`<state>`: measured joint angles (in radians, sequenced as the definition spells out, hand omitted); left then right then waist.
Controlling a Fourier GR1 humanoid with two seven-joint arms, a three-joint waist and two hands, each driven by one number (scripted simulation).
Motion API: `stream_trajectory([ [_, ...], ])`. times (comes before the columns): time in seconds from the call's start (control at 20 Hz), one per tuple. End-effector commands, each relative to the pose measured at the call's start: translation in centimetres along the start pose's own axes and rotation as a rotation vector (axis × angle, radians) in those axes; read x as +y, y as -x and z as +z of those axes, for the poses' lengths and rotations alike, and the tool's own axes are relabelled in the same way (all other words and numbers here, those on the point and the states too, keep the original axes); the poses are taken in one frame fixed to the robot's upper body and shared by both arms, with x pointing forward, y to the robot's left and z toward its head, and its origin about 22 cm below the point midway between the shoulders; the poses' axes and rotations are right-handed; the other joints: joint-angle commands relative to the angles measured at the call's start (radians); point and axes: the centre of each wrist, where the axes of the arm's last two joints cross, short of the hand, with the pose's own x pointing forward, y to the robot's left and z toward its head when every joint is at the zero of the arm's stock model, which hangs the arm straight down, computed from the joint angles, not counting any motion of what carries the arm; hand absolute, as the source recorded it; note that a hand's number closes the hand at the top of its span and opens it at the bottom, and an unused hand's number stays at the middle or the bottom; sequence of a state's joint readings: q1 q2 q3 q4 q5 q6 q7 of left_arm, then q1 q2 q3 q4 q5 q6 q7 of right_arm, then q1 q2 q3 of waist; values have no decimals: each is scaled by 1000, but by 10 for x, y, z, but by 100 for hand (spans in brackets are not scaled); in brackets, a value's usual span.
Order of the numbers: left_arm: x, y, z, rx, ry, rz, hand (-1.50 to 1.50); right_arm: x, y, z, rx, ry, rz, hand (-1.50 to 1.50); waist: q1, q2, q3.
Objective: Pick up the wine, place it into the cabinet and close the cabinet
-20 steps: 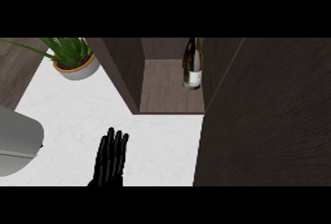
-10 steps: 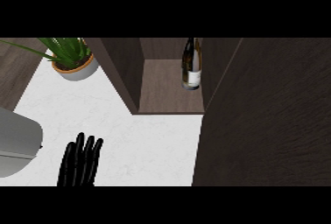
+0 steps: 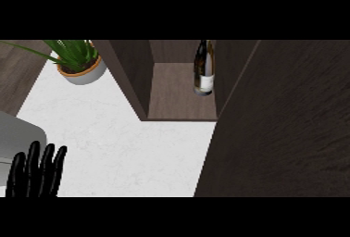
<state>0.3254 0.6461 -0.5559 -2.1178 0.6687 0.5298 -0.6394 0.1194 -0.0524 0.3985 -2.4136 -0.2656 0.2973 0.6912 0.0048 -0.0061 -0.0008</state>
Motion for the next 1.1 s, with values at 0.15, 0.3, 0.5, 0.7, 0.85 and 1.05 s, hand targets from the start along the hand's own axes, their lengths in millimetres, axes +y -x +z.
stream_trajectory([
  [0.15,40,-11,-18,-14,-29,-4,-150,45,-31,7,-114,-177,2,150,-5,0,-1],
  [0.3,50,-26,-2,0,-29,-31,-150,52,-34,24,-96,-177,-3,150,-4,-4,0],
  [0.5,76,-40,-16,4,-13,-43,-150,71,-29,0,-112,-198,-19,150,0,-5,-1],
  [0.7,75,-36,-15,-8,-20,-19,-150,87,-29,-8,-112,-184,-33,150,-2,-1,-1],
  [0.85,82,-37,-27,5,-18,-38,-150,96,-33,-4,-121,-180,-17,150,-15,-5,-2],
  [1.05,89,-38,-18,10,-2,-16,-150,103,-24,-25,-158,-133,21,150,5,-3,-2],
])
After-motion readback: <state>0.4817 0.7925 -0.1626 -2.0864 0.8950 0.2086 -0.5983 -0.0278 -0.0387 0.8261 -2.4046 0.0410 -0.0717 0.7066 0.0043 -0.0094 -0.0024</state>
